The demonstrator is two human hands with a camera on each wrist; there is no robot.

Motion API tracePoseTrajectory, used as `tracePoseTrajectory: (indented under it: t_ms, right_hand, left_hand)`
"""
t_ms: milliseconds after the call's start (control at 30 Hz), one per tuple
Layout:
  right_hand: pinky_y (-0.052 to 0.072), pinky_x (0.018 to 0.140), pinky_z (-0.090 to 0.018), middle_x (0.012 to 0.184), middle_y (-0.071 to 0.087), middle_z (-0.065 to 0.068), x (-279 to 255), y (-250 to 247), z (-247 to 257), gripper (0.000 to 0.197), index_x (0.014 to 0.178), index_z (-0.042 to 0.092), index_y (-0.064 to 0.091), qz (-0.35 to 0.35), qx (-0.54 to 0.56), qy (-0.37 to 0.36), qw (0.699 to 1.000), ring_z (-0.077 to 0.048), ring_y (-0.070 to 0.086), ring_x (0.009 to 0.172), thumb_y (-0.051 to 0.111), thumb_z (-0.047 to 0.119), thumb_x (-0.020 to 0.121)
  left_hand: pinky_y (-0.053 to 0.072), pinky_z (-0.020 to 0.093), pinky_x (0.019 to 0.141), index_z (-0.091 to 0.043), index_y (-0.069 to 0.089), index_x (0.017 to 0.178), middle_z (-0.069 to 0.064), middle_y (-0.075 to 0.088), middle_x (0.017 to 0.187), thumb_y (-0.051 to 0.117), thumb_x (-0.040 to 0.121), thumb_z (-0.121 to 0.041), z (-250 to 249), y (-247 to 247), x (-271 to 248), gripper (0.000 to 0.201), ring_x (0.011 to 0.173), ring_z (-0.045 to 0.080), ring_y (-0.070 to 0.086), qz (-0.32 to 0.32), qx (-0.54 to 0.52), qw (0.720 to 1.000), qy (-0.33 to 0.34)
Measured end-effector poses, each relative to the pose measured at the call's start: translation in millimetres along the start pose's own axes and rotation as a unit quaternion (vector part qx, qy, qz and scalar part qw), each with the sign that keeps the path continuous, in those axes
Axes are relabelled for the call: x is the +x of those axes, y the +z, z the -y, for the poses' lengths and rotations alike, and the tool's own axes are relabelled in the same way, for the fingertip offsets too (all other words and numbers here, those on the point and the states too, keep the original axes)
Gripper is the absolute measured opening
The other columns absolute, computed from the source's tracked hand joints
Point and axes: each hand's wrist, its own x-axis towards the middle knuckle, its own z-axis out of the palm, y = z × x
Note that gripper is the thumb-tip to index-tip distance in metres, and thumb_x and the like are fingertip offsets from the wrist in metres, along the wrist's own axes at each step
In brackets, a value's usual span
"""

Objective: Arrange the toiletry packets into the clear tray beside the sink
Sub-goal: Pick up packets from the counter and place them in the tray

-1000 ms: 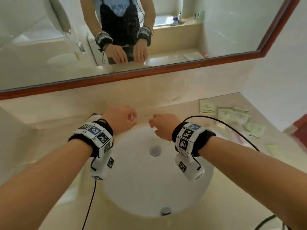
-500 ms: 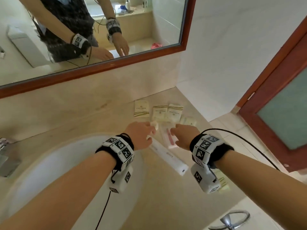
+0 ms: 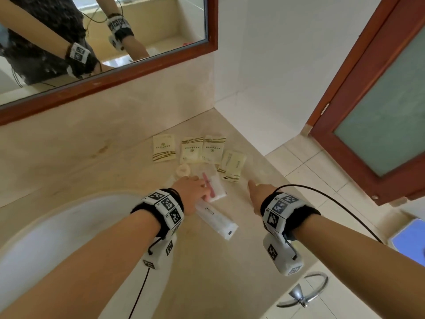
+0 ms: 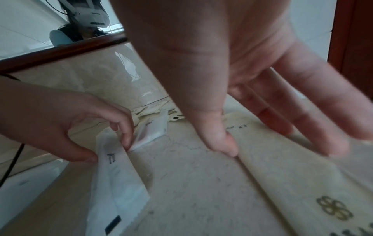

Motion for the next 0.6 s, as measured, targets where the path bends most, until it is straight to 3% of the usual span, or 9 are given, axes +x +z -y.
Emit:
tracePoseTrajectory:
  t_ms: [67, 167, 333, 467, 533, 600]
  right_hand:
    - [0.046, 0.076, -0.034, 0.124, 0.057, -0.014, -1, -2, 2, 0.059, 0.142, 0.009, 0.029, -0.006, 0.004, -0.008, 1.000, -0.031, 0.060, 0.109, 0.057, 0.008, 0.090]
    - [0.040, 0.069, -0.028, 0.097, 0.056, -0.010, 0, -2, 5, 0.063, 0.143, 0.010, 0.025, -0.012, 0.002, -0.016, 1.000, -0.029, 0.058, 0.091, 0.058, 0.008, 0.090]
    - [0.042, 0.063, -0.029, 0.119, 0.055, -0.013, 2, -1, 9, 0.076, 0.146, 0.015, 0.016, -0.069, -0.011, -0.037, 0.997, -0.027, 0.062, 0.092, 0.064, 0.018, 0.087]
    - [0.044, 0.070, -0.031, 0.121, 0.052, -0.010, 0, 3, 10, 0.063, 0.145, 0.016, 0.018, -0.170, -0.013, -0.064, 0.983, -0.025, 0.059, 0.102, 0.052, 0.029, 0.094]
    - [0.046, 0.073, -0.031, 0.120, 0.052, -0.009, -2, 5, 10, 0.061, 0.141, 0.015, 0.024, -0.160, -0.021, -0.062, 0.985, -0.025, 0.059, 0.101, 0.052, 0.039, 0.093]
    - [0.048, 0.076, -0.032, 0.120, 0.052, -0.010, -3, 7, 11, 0.061, 0.138, 0.014, 0.027, -0.130, -0.019, -0.049, 0.990, -0.026, 0.059, 0.102, 0.056, 0.038, 0.090]
  left_hand:
    - [0.038, 0.036, 0.106, -0.020, 0.052, 0.122, 0.003, 0.051, 0.129, 0.054, 0.087, -0.014, -2, 1, 0, 0.036, 0.120, 0.022, 0.044, -0.007, -0.011, 1.000, -0.002]
    - [0.038, 0.035, 0.105, -0.018, 0.053, 0.120, 0.004, 0.053, 0.125, 0.053, 0.088, -0.015, -3, 2, 0, 0.033, 0.118, 0.022, 0.045, -0.013, -0.015, 1.000, -0.001]
    - [0.035, 0.035, 0.106, -0.021, 0.056, 0.118, 0.003, 0.055, 0.122, 0.052, 0.089, -0.016, -2, 2, -1, 0.030, 0.116, 0.021, 0.046, -0.021, -0.005, 1.000, 0.005]
    - [0.033, 0.034, 0.103, -0.019, 0.056, 0.115, 0.003, 0.054, 0.120, 0.051, 0.090, -0.015, 5, 1, -5, 0.026, 0.116, 0.021, 0.046, -0.033, -0.017, 0.999, -0.005]
    - [0.034, 0.033, 0.103, -0.018, 0.055, 0.115, 0.003, 0.054, 0.120, 0.052, 0.089, -0.014, 9, 0, -7, 0.026, 0.115, 0.021, 0.047, -0.041, -0.020, 0.999, -0.016]
    - [0.035, 0.032, 0.101, -0.018, 0.055, 0.112, 0.002, 0.055, 0.118, 0.052, 0.089, -0.013, 13, 0, -9, 0.024, 0.113, 0.020, 0.048, -0.056, -0.025, 0.998, -0.029]
